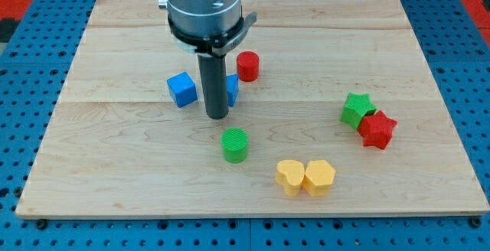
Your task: Move the blue triangle to the top of the blue cube
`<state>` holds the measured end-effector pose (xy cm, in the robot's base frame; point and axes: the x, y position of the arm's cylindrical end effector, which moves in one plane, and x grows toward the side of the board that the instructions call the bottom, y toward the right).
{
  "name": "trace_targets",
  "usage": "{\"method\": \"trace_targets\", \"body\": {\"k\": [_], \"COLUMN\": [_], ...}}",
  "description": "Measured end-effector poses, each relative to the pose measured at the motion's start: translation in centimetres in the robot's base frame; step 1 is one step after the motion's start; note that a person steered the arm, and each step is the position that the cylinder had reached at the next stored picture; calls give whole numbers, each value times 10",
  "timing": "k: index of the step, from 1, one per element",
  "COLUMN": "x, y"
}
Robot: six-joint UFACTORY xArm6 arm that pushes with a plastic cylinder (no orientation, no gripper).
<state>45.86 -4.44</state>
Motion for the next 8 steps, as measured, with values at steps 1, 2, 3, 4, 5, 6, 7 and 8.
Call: {"method": "trace_targets", "body": {"k": [1,2,3,4,5,6,7,8], "x": [-10,-18,15,38,33,2,-19,-19], "y": [-13,-60,-67,-25,27,31,16,17]}}
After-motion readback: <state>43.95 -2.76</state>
